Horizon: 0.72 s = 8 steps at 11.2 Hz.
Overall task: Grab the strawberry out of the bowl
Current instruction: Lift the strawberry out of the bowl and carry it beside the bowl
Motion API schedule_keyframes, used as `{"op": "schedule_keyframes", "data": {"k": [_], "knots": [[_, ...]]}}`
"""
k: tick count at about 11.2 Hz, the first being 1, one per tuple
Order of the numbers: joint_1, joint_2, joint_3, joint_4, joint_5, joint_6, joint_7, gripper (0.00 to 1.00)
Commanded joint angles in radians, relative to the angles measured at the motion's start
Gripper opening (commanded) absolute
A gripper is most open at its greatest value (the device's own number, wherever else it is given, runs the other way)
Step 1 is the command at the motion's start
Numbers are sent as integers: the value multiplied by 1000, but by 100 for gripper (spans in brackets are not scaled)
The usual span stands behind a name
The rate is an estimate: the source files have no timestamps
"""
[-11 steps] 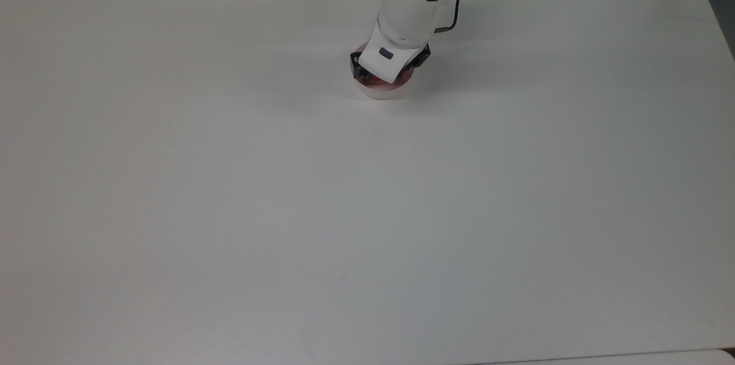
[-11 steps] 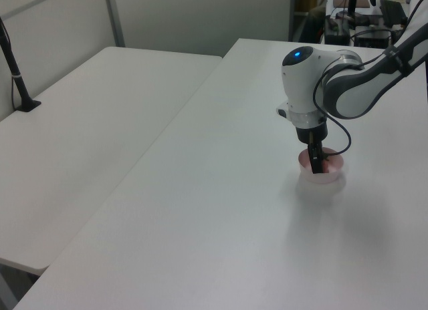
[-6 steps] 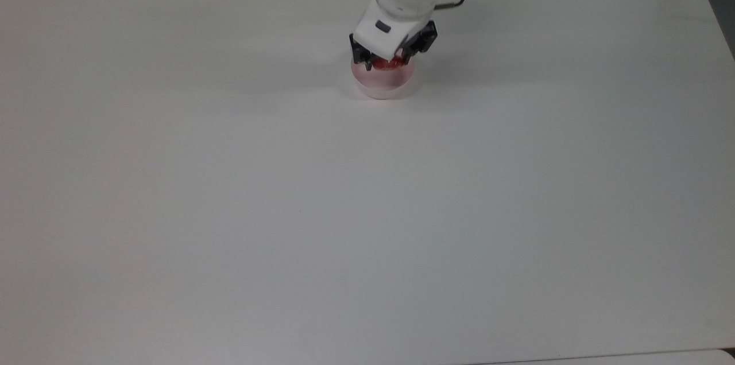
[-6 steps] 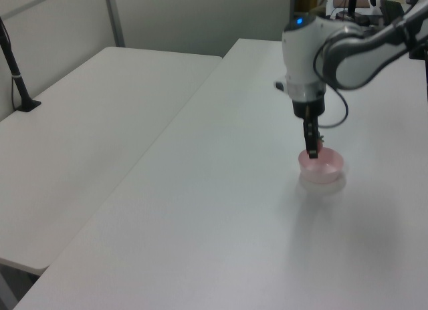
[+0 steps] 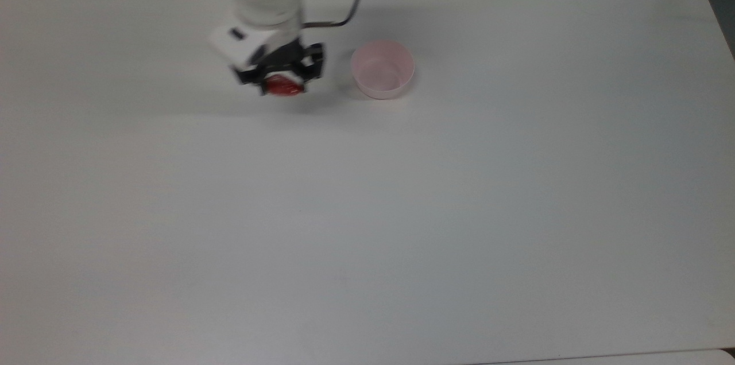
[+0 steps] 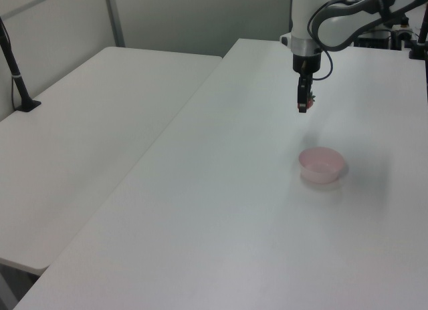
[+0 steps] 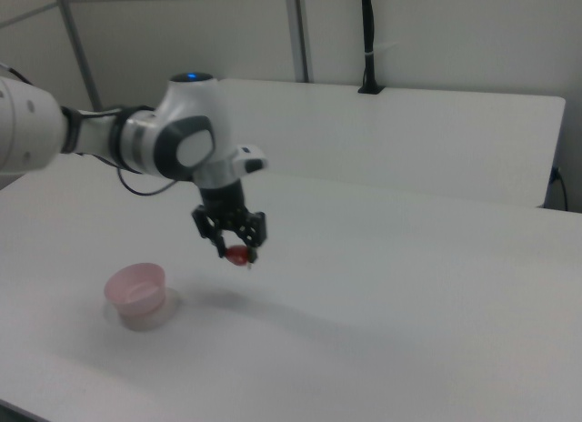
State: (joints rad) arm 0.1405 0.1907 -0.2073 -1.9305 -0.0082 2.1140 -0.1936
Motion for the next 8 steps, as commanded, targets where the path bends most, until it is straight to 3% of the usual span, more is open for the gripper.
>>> {"op": "schedule_keyframes", "data": {"k": [1, 2, 3, 4, 5, 8], "knots": [[-61, 151, 2, 73, -27, 72, -26, 32], [-68, 177, 2, 73, -35, 101, -21, 35], [-73, 181, 2, 73, -35, 110, -20, 43], [-74, 179, 2, 73, -35, 109, -15, 75], [-71, 170, 2, 73, -33, 107, 12, 100], [-56, 29, 0, 85, -35, 17, 169, 100]]}}
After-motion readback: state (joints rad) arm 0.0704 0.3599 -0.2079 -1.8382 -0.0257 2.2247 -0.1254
